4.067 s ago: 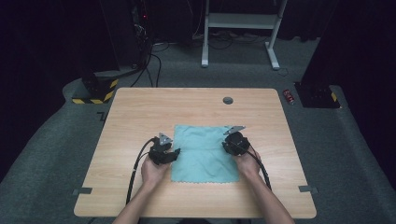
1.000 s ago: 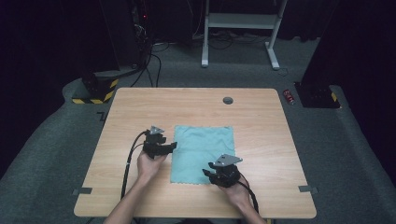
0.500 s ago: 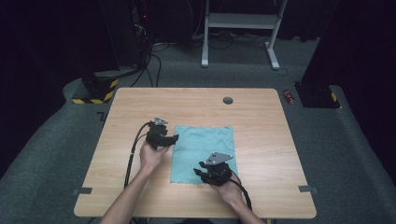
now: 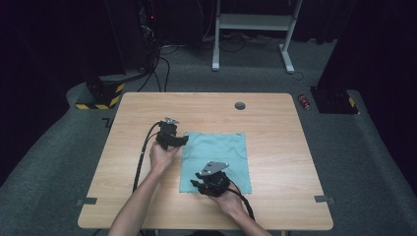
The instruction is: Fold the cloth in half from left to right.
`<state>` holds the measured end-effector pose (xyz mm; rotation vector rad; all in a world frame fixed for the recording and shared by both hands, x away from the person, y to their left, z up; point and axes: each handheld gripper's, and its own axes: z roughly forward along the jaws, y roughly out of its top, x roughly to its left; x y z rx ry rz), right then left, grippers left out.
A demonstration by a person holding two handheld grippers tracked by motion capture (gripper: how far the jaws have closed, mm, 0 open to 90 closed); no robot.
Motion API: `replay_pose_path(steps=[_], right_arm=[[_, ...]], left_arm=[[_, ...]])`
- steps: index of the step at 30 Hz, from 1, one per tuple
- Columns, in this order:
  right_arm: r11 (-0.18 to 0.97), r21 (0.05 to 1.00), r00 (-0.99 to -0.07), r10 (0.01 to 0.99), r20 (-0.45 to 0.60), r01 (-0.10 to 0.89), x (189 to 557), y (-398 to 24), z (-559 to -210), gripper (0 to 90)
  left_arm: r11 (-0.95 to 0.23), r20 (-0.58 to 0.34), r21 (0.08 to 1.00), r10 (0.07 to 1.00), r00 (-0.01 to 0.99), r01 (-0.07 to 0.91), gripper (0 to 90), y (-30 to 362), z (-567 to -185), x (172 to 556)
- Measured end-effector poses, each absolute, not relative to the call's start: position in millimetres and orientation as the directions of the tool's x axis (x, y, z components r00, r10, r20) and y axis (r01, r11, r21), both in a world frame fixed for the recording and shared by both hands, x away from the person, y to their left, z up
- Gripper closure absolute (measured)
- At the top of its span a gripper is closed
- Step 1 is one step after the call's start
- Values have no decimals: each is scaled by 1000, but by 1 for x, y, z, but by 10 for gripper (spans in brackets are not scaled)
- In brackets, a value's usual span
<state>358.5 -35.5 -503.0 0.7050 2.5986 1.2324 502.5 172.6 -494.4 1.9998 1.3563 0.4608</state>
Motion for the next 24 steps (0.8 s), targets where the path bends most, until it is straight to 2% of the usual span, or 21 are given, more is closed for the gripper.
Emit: replay_pose_path(steps=[1, 10, 20, 24], right_arm=[[554, 765, -879, 476, 34, 330, 357, -30, -504, 655], [570, 758, -895, 444, 41, 317, 349, -11, -511, 646], [605, 741, -915, 402, 31, 291, 341, 8, -520, 624], [623, 730, -915, 404, 10, 283, 339, 11, -523, 696]], left_arm=[[-211, -96, 708, 917, 387, 675, 408, 171, -496, 506], [-227, -92, 678, 918, 386, 699, 404, 158, -508, 520], [-203, -94, 674, 930, 355, 710, 404, 163, -512, 523], [-192, -91, 676, 936, 339, 712, 405, 165, -514, 526]])
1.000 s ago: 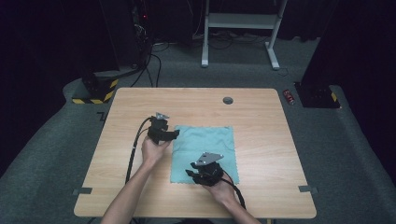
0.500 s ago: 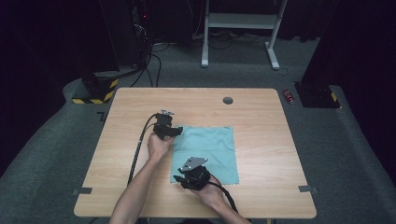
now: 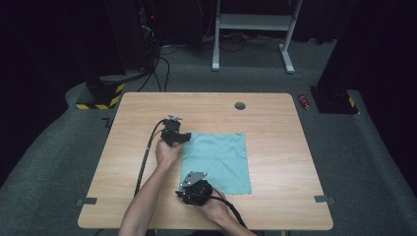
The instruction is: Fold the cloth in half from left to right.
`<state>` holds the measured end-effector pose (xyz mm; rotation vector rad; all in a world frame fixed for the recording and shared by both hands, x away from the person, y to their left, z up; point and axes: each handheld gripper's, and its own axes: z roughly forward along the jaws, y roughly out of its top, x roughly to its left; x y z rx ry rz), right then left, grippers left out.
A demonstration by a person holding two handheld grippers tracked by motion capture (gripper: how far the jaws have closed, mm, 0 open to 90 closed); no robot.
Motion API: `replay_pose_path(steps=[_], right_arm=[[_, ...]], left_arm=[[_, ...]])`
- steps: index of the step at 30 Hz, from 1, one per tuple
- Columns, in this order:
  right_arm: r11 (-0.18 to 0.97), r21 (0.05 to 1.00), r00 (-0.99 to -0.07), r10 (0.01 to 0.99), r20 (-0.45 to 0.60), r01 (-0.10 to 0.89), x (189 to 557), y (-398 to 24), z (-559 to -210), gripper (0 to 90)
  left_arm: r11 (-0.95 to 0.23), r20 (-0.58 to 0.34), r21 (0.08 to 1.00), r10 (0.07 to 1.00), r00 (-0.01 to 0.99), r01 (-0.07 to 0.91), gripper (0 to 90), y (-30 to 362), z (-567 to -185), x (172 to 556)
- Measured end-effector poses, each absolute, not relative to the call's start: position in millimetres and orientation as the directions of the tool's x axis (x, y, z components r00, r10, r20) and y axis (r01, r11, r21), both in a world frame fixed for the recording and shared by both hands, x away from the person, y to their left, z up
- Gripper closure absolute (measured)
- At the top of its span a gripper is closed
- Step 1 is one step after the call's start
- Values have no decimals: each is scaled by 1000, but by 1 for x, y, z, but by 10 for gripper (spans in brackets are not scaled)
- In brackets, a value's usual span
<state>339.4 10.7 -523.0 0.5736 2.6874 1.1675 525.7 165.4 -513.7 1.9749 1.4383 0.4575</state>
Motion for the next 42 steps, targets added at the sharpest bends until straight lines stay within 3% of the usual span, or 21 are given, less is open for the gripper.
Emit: replay_pose_path(steps=[4, 8, 12, 21, 23, 42], right_arm=[[636, 724, -913, 408, -22, 267, 338, 10, -523, 780], [653, 719, -914, 401, -63, 237, 335, 11, -522, 839], [651, 721, -912, 404, -66, 237, 334, 10, -522, 894], [645, 725, -911, 407, -61, 240, 333, 10, -523, 900], [646, 725, -913, 405, -60, 239, 332, 9, -522, 900], [608, 755, -915, 403, -27, 245, 330, 1, -510, 900]], left_arm=[[-189, -80, 685, 941, 330, 704, 418, 163, -515, 527], [-210, -48, 691, 941, 334, 692, 487, 159, -515, 526], [-223, -39, 683, 940, 339, 696, 597, 156, -514, 528], [-219, -76, 666, 931, 357, 713, 884, 155, -512, 531], [-188, -121, 664, 928, 353, 723, 896, 158, -510, 532], [-196, -136, 713, 903, 407, 673, 900, 168, -488, 526]])
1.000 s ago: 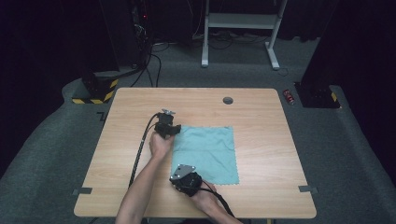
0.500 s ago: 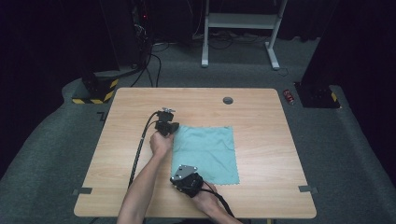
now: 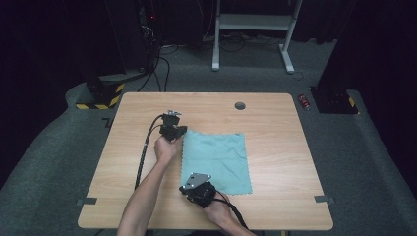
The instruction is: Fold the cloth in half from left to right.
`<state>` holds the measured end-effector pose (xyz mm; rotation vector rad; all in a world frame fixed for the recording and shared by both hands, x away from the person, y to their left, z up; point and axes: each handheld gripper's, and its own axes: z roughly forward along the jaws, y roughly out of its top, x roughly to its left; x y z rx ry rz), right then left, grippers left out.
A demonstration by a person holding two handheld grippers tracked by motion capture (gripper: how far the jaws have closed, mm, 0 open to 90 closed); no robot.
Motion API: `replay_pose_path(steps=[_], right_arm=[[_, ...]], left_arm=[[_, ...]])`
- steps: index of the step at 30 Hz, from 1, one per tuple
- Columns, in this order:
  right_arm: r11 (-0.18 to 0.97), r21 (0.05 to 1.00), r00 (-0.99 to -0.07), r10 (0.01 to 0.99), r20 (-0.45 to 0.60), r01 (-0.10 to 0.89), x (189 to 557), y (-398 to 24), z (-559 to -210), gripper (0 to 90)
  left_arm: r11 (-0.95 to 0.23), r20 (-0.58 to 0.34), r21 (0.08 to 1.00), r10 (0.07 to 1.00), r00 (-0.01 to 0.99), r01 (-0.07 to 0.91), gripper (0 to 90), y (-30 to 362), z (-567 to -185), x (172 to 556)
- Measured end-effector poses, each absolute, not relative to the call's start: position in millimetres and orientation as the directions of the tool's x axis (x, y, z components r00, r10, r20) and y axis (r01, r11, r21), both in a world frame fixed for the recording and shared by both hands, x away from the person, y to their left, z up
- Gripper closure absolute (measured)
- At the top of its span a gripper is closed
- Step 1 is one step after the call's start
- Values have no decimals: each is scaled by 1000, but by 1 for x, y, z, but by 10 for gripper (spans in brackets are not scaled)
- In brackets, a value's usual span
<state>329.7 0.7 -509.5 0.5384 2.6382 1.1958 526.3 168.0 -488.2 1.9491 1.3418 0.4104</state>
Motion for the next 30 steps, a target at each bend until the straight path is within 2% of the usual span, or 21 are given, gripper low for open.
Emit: replay_pose_path(steps=[17, 30], right_arm=[[587, 776, -922, 386, -19, 229, 328, 10, -498, 900], [551, 812, -939, 344, -11, 192, 321, 23, -482, 900]], left_arm=[[-160, -157, 724, 909, 386, 671, 900, 191, -474, 522], [-160, -137, 738, 916, 377, 656, 900, 212, -457, 508]])
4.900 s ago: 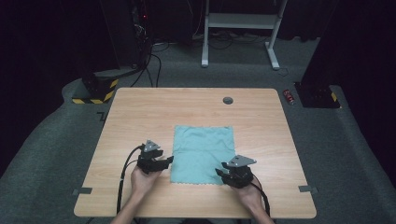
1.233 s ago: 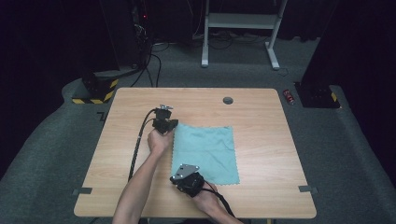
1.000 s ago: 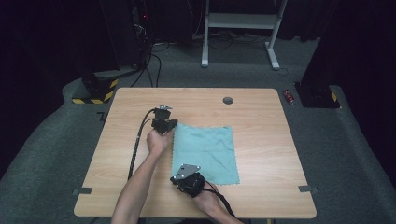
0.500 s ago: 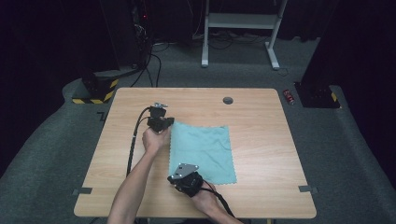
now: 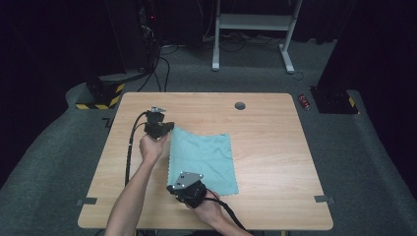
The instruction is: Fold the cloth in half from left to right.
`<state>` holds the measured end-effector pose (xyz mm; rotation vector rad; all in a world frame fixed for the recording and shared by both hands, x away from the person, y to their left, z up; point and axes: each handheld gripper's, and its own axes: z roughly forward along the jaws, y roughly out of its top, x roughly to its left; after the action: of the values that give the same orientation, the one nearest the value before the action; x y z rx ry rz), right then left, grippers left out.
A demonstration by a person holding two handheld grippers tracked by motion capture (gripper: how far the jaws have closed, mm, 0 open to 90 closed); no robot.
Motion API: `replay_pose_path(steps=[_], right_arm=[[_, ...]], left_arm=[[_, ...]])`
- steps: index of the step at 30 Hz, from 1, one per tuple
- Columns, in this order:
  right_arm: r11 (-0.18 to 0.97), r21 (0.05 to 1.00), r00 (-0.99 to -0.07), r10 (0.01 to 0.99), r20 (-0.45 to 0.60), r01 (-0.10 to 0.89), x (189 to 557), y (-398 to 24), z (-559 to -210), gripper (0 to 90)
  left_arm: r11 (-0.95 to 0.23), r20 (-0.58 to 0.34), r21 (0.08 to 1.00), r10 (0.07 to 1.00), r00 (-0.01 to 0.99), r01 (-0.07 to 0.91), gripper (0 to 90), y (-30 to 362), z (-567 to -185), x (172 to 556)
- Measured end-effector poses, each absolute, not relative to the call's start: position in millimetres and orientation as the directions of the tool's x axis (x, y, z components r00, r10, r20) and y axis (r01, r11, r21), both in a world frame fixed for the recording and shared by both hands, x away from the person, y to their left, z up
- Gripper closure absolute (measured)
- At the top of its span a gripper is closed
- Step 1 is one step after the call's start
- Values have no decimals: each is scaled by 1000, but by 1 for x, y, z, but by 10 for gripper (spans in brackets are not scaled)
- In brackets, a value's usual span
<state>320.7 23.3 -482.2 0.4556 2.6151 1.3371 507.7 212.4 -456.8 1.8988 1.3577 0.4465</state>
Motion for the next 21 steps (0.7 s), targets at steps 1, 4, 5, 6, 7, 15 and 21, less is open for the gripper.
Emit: replay_pose_path(steps=[1, 4, 5, 6, 7, 15, 21], right_arm=[[543, 815, -937, 350, 3, 205, 321, 21, -482, 900], [524, 823, -931, 365, 13, 217, 322, 12, -481, 900], [519, 825, -928, 371, 19, 224, 322, 9, -481, 900], [519, 825, -928, 371, 19, 224, 322, 9, -481, 900], [515, 824, -923, 383, 22, 234, 322, 2, -482, 900], [521, 806, -902, 430, 38, 282, 324, -24, -494, 900], [515, 803, -890, 455, 41, 301, 323, -36, -498, 900]], left_arm=[[-159, -136, 738, 917, 376, 656, 900, 213, -456, 508], [-160, -141, 735, 915, 379, 659, 900, 207, -458, 510], [-164, -138, 736, 913, 383, 657, 900, 204, -459, 511], [-164, -138, 736, 913, 383, 657, 900, 204, -459, 511], [-177, -131, 735, 910, 394, 655, 900, 194, -462, 512], [-193, -149, 730, 892, 428, 655, 900, 165, -472, 517], [-203, -148, 738, 881, 449, 643, 900, 153, -470, 519]])
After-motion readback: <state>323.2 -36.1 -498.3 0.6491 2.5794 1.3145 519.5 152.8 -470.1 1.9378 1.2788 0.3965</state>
